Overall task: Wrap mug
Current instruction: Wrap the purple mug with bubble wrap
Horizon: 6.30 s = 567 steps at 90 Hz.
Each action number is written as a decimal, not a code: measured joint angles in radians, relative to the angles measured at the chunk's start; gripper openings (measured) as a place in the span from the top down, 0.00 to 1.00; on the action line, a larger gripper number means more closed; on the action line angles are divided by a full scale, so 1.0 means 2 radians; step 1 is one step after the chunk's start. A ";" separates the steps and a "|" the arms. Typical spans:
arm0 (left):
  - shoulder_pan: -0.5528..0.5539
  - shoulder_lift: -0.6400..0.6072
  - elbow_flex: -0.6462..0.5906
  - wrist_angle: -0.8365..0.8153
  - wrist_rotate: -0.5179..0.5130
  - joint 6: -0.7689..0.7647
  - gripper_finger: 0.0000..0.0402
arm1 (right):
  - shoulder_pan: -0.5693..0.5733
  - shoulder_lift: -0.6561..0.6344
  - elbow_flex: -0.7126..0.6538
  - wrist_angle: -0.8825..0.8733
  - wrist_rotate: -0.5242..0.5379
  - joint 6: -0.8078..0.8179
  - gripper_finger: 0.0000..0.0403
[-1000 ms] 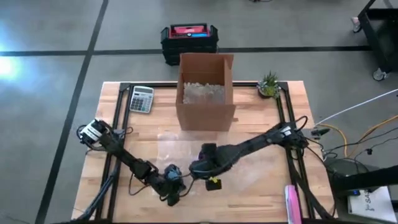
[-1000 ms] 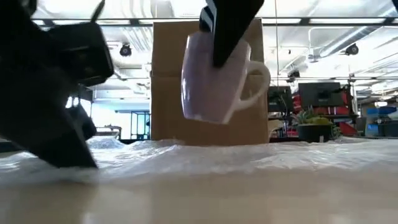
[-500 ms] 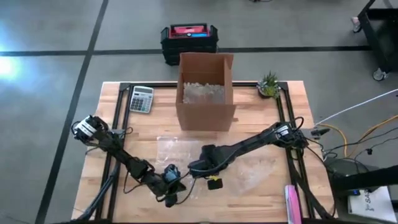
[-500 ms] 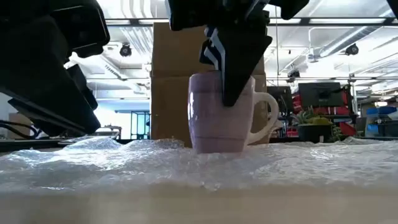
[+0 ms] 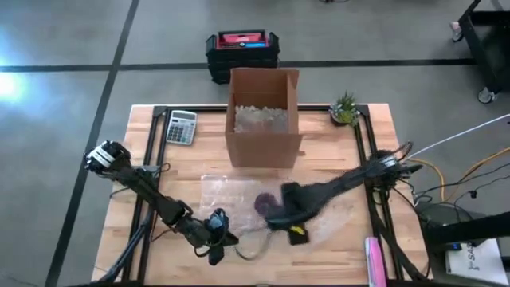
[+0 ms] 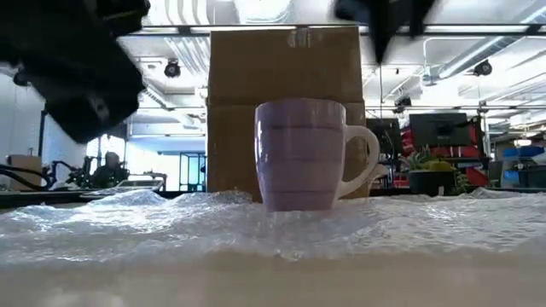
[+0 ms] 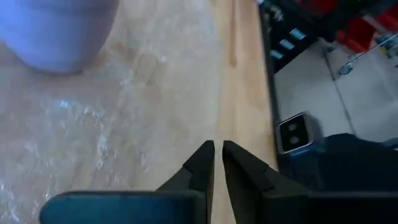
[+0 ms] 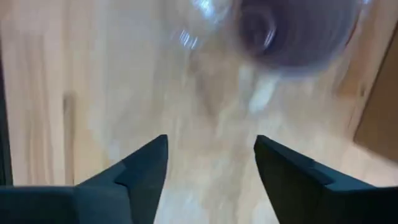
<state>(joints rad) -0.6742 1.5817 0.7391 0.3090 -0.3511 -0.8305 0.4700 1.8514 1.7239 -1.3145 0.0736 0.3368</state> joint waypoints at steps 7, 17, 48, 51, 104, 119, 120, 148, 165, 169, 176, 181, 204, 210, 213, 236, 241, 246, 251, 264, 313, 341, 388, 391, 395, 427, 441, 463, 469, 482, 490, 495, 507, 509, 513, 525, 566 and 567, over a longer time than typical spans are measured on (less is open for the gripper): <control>0.002 -0.006 0.000 -0.003 0.000 0.012 0.95 | 0.030 -0.046 -0.074 0.021 0.015 0.057 0.40; 0.004 -0.012 0.000 -0.003 0.001 0.017 0.95 | 0.074 -0.104 -0.186 0.059 0.017 0.147 0.39; 0.009 -0.009 0.000 -0.006 0.009 0.015 0.95 | 0.152 -0.151 -0.433 0.252 0.015 0.242 0.46; 0.009 -0.009 0.000 -0.006 0.005 0.016 0.95 | 0.152 -0.148 -0.444 0.264 0.016 0.241 0.47; 0.067 -0.009 -0.001 -0.021 -0.055 0.078 0.95 | 0.130 -0.186 -0.347 0.338 0.314 0.084 0.97; 0.090 -0.008 -0.001 -0.020 -0.056 0.084 0.95 | 0.079 -0.170 -0.326 0.521 0.337 -0.146 0.98; 0.091 -0.008 -0.001 -0.020 -0.056 0.084 0.95 | 0.074 -0.168 -0.326 0.532 0.332 -0.158 0.98; 0.097 -0.048 0.010 -0.019 -0.055 0.116 0.95 | -0.019 -0.086 -0.316 0.596 0.196 -0.209 1.00; 0.126 -0.047 0.010 -0.017 -0.030 0.146 0.95 | -0.034 -0.067 -0.307 0.582 0.193 -0.210 0.99; 0.132 -0.047 0.010 -0.006 -0.028 0.160 0.95 | -0.039 -0.065 -0.308 0.577 0.187 -0.210 0.99; 0.141 -0.047 0.010 0.018 -0.024 0.180 0.95 | -0.049 -0.063 -0.308 0.580 0.156 -0.208 0.99; 0.149 -0.043 0.010 0.033 -0.012 0.190 0.95 | -0.054 -0.061 -0.308 0.578 0.143 -0.201 0.99; 0.185 0.008 0.010 0.078 0.024 0.190 0.95 | -0.065 -0.061 -0.309 0.575 0.141 -0.195 0.99; 0.188 0.025 0.010 0.091 0.024 0.186 0.95 | -0.066 -0.061 -0.309 0.574 0.142 -0.196 0.99; 0.188 0.034 0.010 0.099 0.027 0.184 0.95 | -0.065 -0.061 -0.309 0.574 0.141 -0.196 0.99; 0.190 0.074 0.033 0.103 0.042 0.167 0.95 | -0.065 -0.061 -0.302 0.557 0.137 -0.203 0.99; 0.190 0.076 0.034 0.105 0.042 0.178 0.95 | -0.065 -0.060 -0.300 0.555 0.137 -0.198 0.99; 0.189 0.077 0.034 0.107 0.037 0.186 0.95 | -0.065 -0.060 -0.299 0.554 0.137 -0.195 0.99; 0.189 0.077 0.034 0.107 0.032 0.183 0.95 | -0.065 -0.060 -0.298 0.552 0.137 -0.195 0.99; 0.189 0.077 0.034 0.108 0.027 0.176 0.95 | -0.065 -0.060 -0.295 0.541 0.136 -0.192 0.96; 0.190 0.078 0.033 0.114 0.010 0.166 0.95 | -0.069 -0.079 -0.173 0.369 0.080 -0.221 0.59; 0.190 0.078 0.033 0.115 0.010 0.162 0.95 | -0.112 -0.134 -0.142 0.239 0.081 -0.232 0.61; 0.190 0.078 0.032 0.122 0.010 0.162 0.95 | -0.124 -0.176 -0.356 0.490 -0.006 -0.185 0.92; 0.190 0.078 0.032 0.123 0.010 0.162 0.95 | -0.122 -0.170 -0.355 0.509 -0.015 -0.189 0.95; 0.191 0.078 0.032 0.125 0.010 0.162 0.95 | -0.119 -0.162 -0.352 0.524 -0.028 -0.191 0.98; 0.190 0.047 0.045 0.062 0.039 0.135 0.95 | -0.113 -0.035 -0.245 0.452 -0.037 -0.220 1.00; 0.178 0.006 0.084 -0.054 0.050 0.098 0.95 | -0.113 -0.018 -0.221 0.440 -0.037 -0.227 1.00; 0.175 0.034 0.116 -0.053 0.040 0.134 0.95 | -0.115 -0.017 -0.219 0.431 -0.038 -0.226 1.00; 0.180 0.052 0.115 -0.055 0.037 0.134 0.95 | -0.115 -0.017 -0.219 0.429 -0.037 -0.225 1.00; 0.183 0.082 0.115 -0.048 0.028 0.124 0.95 | -0.115 -0.024 -0.205 0.392 -0.038 -0.221 1.00; 0.183 0.087 0.115 -0.046 0.029 0.123 0.95 | -0.115 -0.036 -0.179 0.346 -0.038 -0.220 1.00; 0.183 0.086 0.115 -0.048 0.029 0.123 0.95 | -0.115 -0.049 -0.166 0.319 -0.038 -0.221 1.00; 0.183 0.082 0.114 -0.047 0.031 0.129 0.95 | -0.118 -0.079 -0.151 0.277 -0.024 -0.222 1.00; 0.183 0.082 0.114 -0.044 0.030 0.133 0.95 | -0.120 -0.084 -0.153 0.276 -0.013 -0.223 1.00; 0.183 0.083 0.113 -0.040 0.028 0.137 0.95 | -0.125 -0.094 -0.158 0.280 0.016 -0.226 1.00; 0.183 0.083 0.113 -0.034 0.028 0.142 0.95 | -0.143 -0.104 -0.180 0.281 0.082 -0.220 1.00; 0.183 0.083 0.113 -0.033 0.028 0.149 0.95 | -0.112 -0.076 -0.235 0.414 -0.002 -0.203 1.00; 0.183 0.083 0.113 -0.033 0.028 0.149 0.95 | -0.110 -0.076 -0.235 0.414 -0.003 -0.202 1.00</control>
<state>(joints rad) -0.3084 1.7485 0.9642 0.2432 -0.2957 -0.5320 0.2494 1.6996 1.2549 -0.4855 0.0685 -0.0678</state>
